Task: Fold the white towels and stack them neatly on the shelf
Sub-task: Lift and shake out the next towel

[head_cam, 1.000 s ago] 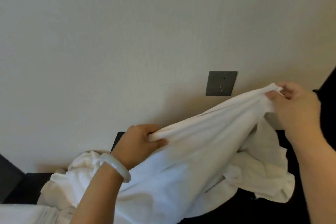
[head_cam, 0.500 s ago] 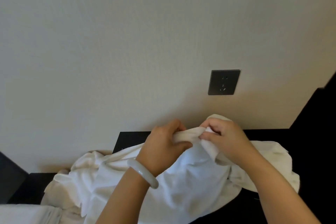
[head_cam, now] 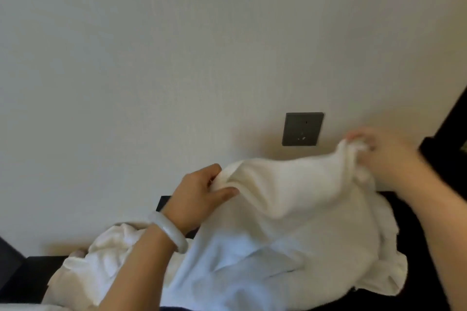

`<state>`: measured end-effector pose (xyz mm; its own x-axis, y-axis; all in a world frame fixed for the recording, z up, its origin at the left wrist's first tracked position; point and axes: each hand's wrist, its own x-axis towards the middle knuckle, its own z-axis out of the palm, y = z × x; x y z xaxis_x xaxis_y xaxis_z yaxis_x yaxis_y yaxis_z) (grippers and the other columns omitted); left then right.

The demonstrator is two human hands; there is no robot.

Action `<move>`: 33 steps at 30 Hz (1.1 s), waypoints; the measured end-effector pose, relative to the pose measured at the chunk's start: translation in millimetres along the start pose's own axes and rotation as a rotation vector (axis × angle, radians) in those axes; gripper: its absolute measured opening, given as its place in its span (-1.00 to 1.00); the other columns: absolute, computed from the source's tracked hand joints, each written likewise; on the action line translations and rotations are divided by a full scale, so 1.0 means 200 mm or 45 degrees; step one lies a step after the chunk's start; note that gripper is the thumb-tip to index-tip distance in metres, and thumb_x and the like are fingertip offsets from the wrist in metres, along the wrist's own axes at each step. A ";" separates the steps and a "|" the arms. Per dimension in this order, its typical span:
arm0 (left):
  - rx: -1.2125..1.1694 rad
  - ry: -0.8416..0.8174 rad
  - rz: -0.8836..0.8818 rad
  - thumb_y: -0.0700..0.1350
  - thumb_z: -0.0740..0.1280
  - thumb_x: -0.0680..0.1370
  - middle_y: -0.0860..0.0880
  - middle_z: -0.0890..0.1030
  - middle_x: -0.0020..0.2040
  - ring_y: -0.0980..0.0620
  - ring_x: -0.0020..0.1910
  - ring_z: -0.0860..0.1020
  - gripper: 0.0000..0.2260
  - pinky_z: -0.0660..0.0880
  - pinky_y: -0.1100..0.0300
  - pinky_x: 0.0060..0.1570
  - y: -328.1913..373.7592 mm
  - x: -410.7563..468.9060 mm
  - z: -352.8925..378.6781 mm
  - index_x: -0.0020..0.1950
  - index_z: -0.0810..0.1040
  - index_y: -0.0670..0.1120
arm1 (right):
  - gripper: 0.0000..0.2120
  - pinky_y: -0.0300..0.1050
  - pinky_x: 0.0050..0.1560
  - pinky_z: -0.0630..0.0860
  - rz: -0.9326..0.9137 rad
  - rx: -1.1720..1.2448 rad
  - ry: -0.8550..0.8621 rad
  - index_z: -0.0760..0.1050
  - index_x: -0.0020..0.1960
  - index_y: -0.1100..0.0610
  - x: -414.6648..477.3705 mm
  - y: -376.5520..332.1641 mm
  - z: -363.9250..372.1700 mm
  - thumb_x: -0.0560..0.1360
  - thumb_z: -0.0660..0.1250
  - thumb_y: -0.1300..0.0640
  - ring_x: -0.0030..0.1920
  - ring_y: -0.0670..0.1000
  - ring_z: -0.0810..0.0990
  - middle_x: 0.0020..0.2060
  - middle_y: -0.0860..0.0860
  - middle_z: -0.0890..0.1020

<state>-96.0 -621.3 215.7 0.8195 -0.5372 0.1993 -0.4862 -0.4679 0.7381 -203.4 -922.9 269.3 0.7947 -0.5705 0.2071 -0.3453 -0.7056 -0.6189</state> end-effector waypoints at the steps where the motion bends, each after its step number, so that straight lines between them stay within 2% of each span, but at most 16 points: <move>1: 0.036 0.003 -0.023 -0.01 0.43 0.50 0.11 0.43 -0.41 0.19 -0.43 0.35 -0.71 0.31 0.33 -0.38 0.02 0.00 0.07 -0.30 0.35 0.03 | -0.61 -0.12 -0.04 0.40 -0.050 -0.013 -0.193 0.54 0.26 0.05 -0.05 -0.03 0.09 0.46 0.43 0.27 0.02 0.04 0.55 0.04 0.07 0.61; 4: 0.063 -0.057 -0.049 -0.08 0.39 0.50 0.03 0.48 -0.35 0.15 -0.41 0.35 -0.80 0.31 0.32 -0.39 0.05 -0.03 0.28 -0.20 0.38 -0.04 | -0.48 -0.26 -0.09 0.39 -0.118 0.191 -0.548 0.42 0.36 -0.16 -0.25 -0.09 0.37 0.48 0.44 0.17 -0.14 -0.27 0.47 -0.18 -0.08 0.56; 6: -0.057 -0.115 -0.057 -0.12 0.37 0.50 0.03 0.54 -0.29 0.17 -0.38 0.41 -0.88 0.34 0.35 -0.37 0.06 -0.07 0.34 -0.14 0.43 -0.03 | -0.53 -0.29 0.00 0.48 -0.147 0.317 -0.610 0.42 0.35 -0.21 -0.34 -0.11 0.50 0.51 0.40 0.12 -0.17 -0.29 0.53 -0.25 -0.15 0.56; 8: -0.174 -0.176 -0.086 -0.17 0.35 0.51 0.07 0.57 -0.20 0.22 -0.29 0.48 -0.90 0.40 0.38 -0.29 0.06 -0.10 0.34 -0.08 0.47 0.00 | -0.71 -0.26 -0.02 0.56 -0.075 0.446 -0.645 0.54 0.23 -0.17 -0.40 -0.13 0.57 0.54 0.35 0.08 -0.06 -0.23 0.60 -0.09 -0.16 0.65; 9: -0.216 -0.200 -0.098 -0.17 0.35 0.50 0.08 0.58 -0.16 0.22 -0.25 0.50 -0.89 0.42 0.38 -0.25 0.05 -0.12 0.33 -0.04 0.48 0.02 | -0.81 -0.20 -0.08 0.61 -0.014 0.499 -0.639 0.60 0.12 -0.13 -0.41 -0.13 0.58 0.55 0.34 0.08 -0.07 -0.17 0.63 -0.09 -0.14 0.67; 11: -0.234 -0.202 -0.107 -0.10 0.39 0.50 0.12 0.60 -0.14 0.23 -0.22 0.52 -0.87 0.42 0.38 -0.24 0.01 -0.15 0.29 -0.02 0.49 0.05 | -0.87 -0.09 -0.26 0.62 0.074 0.596 -0.582 0.63 -0.04 -0.05 -0.43 -0.12 0.59 0.55 0.33 0.14 -0.14 -0.05 0.65 -0.17 -0.08 0.68; 14: -0.077 -0.216 -0.098 0.11 0.40 0.50 0.14 0.61 -0.19 0.23 -0.26 0.52 -0.86 0.39 0.39 -0.29 -0.02 -0.17 0.25 -0.05 0.51 0.10 | -0.84 -0.20 -0.44 0.47 0.113 0.679 -0.423 0.62 -0.10 -0.01 -0.44 -0.10 0.59 0.55 0.32 0.21 -0.24 -0.06 0.60 -0.24 -0.04 0.66; 18: 0.091 -0.255 -0.116 0.15 0.25 0.59 0.05 0.59 -0.27 0.17 -0.32 0.48 -0.78 0.41 0.27 -0.25 -0.06 -0.19 0.18 -0.16 0.55 0.07 | -0.81 -0.22 -0.36 0.48 0.158 0.739 -0.318 0.61 -0.12 -0.03 -0.46 -0.08 0.62 0.56 0.31 0.22 -0.23 -0.13 0.60 -0.27 -0.11 0.66; 20: 0.149 -0.307 -0.145 0.09 0.26 0.61 0.11 0.55 -0.31 0.23 -0.34 0.47 -0.79 0.36 0.35 -0.26 -0.09 -0.20 0.14 -0.20 0.54 0.11 | -0.76 -0.22 -0.34 0.54 0.227 0.833 -0.240 0.60 -0.14 -0.07 -0.46 -0.07 0.61 0.56 0.31 0.24 -0.15 -0.07 0.62 -0.25 -0.11 0.66; 22: 0.162 -0.315 -0.173 0.03 0.33 0.58 0.16 0.58 -0.29 0.28 -0.30 0.50 -0.85 0.38 0.38 -0.24 -0.12 -0.22 0.13 -0.19 0.57 0.14 | -0.72 -0.34 -0.36 0.51 0.267 0.881 -0.192 0.56 -0.17 -0.10 -0.46 -0.06 0.61 0.56 0.30 0.26 -0.13 -0.14 0.59 -0.24 -0.17 0.64; 24: 0.130 -0.219 -0.191 -0.01 0.39 0.55 0.16 0.61 -0.27 0.28 -0.29 0.52 -0.90 0.41 0.39 -0.24 -0.13 -0.24 0.14 -0.17 0.62 0.13 | -0.71 -0.33 -0.34 0.51 0.266 0.921 -0.187 0.55 -0.19 -0.10 -0.47 -0.05 0.61 0.56 0.30 0.27 -0.14 -0.16 0.59 -0.25 -0.20 0.65; 26: 0.126 -0.087 -0.210 -0.04 0.41 0.53 0.14 0.61 -0.20 0.25 -0.27 0.51 -0.95 0.40 0.43 -0.25 -0.12 -0.24 0.15 -0.10 0.65 0.10 | -0.72 -0.21 -0.32 0.55 0.275 0.966 -0.185 0.57 -0.17 -0.11 -0.48 -0.05 0.62 0.56 0.31 0.26 -0.13 -0.10 0.61 -0.27 -0.19 0.66; 28: 0.189 -0.050 -0.229 -0.06 0.42 0.53 0.14 0.57 -0.11 0.23 -0.22 0.49 -0.94 0.36 0.47 -0.26 -0.10 -0.24 0.16 -0.03 0.65 0.10 | -0.75 -0.14 -0.36 0.58 0.302 0.979 -0.196 0.58 -0.03 -0.11 -0.49 -0.05 0.63 0.55 0.33 0.25 -0.08 -0.04 0.61 -0.18 -0.11 0.67; 30: 0.285 -0.100 -0.279 -0.08 0.40 0.54 0.13 0.54 -0.12 0.22 -0.20 0.48 -0.94 0.33 0.48 -0.30 -0.09 -0.24 0.14 -0.07 0.62 0.08 | -0.70 -0.08 -0.31 0.63 0.310 0.909 -0.186 0.53 0.18 -0.06 -0.50 -0.04 0.62 0.54 0.35 0.26 -0.03 0.01 0.60 -0.06 0.01 0.64; 32: 0.315 -0.074 -0.319 -0.12 0.37 0.55 0.11 0.55 -0.19 0.20 -0.24 0.49 -0.88 0.34 0.46 -0.33 -0.07 -0.24 0.10 -0.18 0.58 0.05 | -0.68 0.01 -0.19 0.65 0.257 0.827 0.046 0.49 0.21 -0.02 -0.50 -0.06 0.55 0.52 0.38 0.26 -0.03 0.03 0.60 -0.06 0.02 0.62; 33: 0.219 -0.028 -0.331 -0.14 0.36 0.56 0.09 0.57 -0.25 0.18 -0.28 0.51 -0.86 0.40 0.44 -0.31 -0.05 -0.23 0.07 -0.20 0.56 0.02 | -0.71 -0.05 -0.12 0.62 0.188 0.790 0.229 0.48 0.17 -0.02 -0.51 -0.09 0.47 0.51 0.39 0.24 -0.04 0.03 0.61 -0.09 -0.02 0.62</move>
<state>-133.9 -601.4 190.2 0.9174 -0.3980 0.0028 -0.3068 -0.7026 0.6421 -230.7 -812.6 188.2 0.6471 -0.7417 0.1768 -0.0499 -0.2725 -0.9608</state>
